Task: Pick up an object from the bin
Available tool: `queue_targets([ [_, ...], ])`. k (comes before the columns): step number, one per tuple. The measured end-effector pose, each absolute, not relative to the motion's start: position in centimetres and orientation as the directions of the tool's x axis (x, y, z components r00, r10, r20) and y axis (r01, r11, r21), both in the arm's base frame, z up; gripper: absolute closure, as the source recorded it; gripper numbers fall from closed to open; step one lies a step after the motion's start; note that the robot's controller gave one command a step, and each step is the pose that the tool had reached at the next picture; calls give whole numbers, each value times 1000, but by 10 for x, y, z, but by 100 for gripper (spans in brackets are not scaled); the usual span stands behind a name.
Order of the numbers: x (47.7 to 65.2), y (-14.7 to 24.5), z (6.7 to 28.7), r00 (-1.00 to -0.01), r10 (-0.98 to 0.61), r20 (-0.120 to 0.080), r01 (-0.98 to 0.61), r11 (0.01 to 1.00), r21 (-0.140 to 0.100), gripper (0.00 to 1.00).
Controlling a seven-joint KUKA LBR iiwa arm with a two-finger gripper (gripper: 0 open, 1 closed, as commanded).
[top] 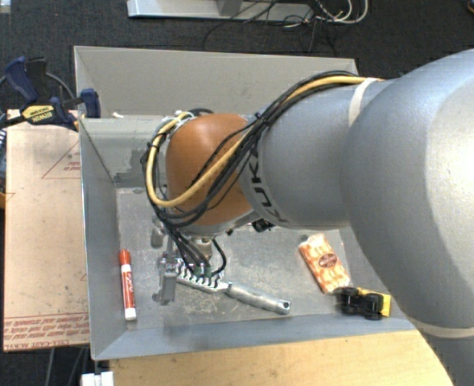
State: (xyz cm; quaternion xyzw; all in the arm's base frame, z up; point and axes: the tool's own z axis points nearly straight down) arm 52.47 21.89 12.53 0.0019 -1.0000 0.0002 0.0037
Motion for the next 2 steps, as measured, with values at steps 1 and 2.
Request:
queue_targets([
  [1, 527, 218, 130, -1000, 1, 0, 1, 1000, 1, 0],
  [2, 501, 147, 67, -992, 124, 12, 124, 992, -4, 0],
])
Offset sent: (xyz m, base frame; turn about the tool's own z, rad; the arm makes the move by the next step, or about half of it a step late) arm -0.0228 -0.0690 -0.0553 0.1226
